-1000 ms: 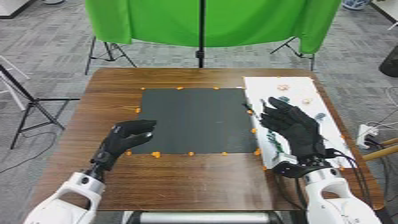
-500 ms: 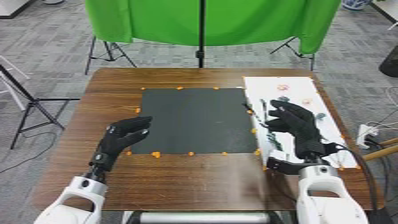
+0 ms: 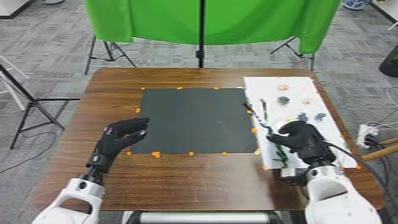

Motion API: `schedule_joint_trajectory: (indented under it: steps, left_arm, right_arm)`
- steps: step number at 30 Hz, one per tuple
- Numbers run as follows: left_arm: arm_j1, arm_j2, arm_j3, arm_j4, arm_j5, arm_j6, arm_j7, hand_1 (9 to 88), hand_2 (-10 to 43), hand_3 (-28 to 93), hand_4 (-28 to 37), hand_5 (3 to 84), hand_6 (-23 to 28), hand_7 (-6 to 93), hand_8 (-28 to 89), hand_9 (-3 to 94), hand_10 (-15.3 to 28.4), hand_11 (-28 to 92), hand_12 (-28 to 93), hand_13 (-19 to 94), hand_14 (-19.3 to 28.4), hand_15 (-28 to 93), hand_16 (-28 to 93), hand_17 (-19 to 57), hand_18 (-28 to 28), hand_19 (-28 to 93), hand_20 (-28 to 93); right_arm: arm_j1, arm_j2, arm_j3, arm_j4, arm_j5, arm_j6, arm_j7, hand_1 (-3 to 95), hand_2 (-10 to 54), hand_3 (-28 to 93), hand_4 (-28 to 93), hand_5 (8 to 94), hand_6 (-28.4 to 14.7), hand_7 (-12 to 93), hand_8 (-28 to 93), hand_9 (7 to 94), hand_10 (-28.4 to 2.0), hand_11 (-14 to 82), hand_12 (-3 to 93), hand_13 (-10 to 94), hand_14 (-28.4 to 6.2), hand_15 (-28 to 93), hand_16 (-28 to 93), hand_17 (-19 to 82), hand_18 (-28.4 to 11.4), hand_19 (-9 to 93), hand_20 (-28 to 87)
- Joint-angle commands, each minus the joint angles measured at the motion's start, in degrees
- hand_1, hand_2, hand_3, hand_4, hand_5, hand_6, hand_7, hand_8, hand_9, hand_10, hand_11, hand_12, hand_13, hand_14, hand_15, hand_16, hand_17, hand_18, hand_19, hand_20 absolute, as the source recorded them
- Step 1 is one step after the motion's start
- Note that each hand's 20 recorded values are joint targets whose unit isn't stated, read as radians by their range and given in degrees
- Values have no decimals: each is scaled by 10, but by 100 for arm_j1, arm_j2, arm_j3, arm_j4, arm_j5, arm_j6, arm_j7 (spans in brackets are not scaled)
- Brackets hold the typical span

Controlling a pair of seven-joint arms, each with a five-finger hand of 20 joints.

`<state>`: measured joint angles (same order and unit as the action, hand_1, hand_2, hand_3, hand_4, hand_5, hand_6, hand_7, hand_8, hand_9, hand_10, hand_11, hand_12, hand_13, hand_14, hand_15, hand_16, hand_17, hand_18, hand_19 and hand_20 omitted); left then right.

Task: Arrange flowers

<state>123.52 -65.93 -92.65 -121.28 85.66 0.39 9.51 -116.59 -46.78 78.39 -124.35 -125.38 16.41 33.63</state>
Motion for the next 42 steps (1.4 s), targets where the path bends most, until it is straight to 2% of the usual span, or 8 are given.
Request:
schedule_joint_trajectory:
  steps: [1, 17, 27, 29, 30, 31, 33, 42]
  left_arm:
    - [83, -51, 10, -13, 80, -19, -131, 341, -7, 600, -154, 501, 58, 110, -43, 446, 141, 216, 151, 302, 177, 321, 42, -12, 145, 153, 211]
    - [80, -93, -75, -37, 162, -236, -295, 341, -6, 599, -154, 501, 59, 105, -41, 448, 141, 216, 150, 304, 181, 324, 39, -13, 146, 155, 211]
    - [95, -83, -93, -53, 192, -240, -310, 341, -7, 599, -154, 500, 59, 105, -41, 449, 142, 216, 150, 304, 182, 328, 39, -14, 147, 158, 211]
    - [98, -80, -95, -57, 191, -256, -320, 340, -7, 599, -153, 501, 60, 104, -41, 449, 142, 217, 150, 304, 183, 327, 38, -14, 147, 158, 211]
    - [98, -77, -96, -58, 201, -263, -320, 340, -7, 599, -154, 501, 61, 103, -40, 449, 142, 217, 151, 304, 183, 327, 38, -14, 147, 158, 211]
    - [94, -78, -98, -58, 209, -267, -325, 340, -7, 599, -154, 501, 61, 103, -40, 449, 142, 216, 151, 304, 183, 327, 38, -14, 147, 158, 211]
    - [93, -76, -109, -63, 200, -250, -325, 340, -7, 599, -154, 501, 60, 103, -40, 450, 142, 217, 151, 304, 183, 327, 38, -14, 147, 158, 211]
    - [87, -98, -199, -52, 42, -132, -337, 341, -6, 596, -154, 500, 60, 105, -40, 450, 143, 216, 150, 305, 184, 328, 38, -15, 147, 159, 211]
  right_arm:
    - [123, 202, -251, 342, -1929, 75, 61, 274, -95, 658, -283, 560, -64, 313, -53, 583, -190, 368, 339, 619, -164, 632, 281, 376, -227, 815, 535]
    - [534, 243, -768, 894, -1822, -933, 464, 320, -95, 667, -247, 522, -76, 452, -104, 545, -201, 483, 391, 635, -152, 680, 293, 420, -211, 854, 540]
    - [920, 370, -1268, 854, -1510, -1762, 530, 411, -95, 659, -173, 564, -50, 543, -37, 624, -173, 554, 404, 740, -94, 697, 322, 529, -169, 918, 552]
    - [969, 370, -1340, 876, -1472, -1774, 585, 481, -95, 560, -105, 577, -34, 526, 165, 658, -159, 558, 401, 770, -79, 690, 331, 557, -158, 928, 553]
    - [1021, 351, -1367, 912, -1412, -1806, 589, 657, -95, 130, 192, 591, -23, 528, 202, 669, -152, 561, 409, 787, -70, 686, 339, 570, -160, 926, 569]
    - [1040, 351, -1349, 903, -1390, -1889, 604, 747, -95, -80, 353, 614, -16, 519, 224, 698, -142, 517, 460, 805, -64, 677, 340, 587, -152, 929, 569]
    - [1054, 382, -1293, 878, -1224, -1891, 632, 836, -95, -249, 537, 665, -3, 502, 240, 763, -126, 442, 527, 849, -50, 658, 342, 625, -132, 932, 566]
    - [1143, 548, -402, 169, -607, -1300, 813, 864, -95, -283, 629, 719, -1, 464, 255, 820, -107, 424, 525, 910, -30, 628, 352, 691, -101, 932, 550]
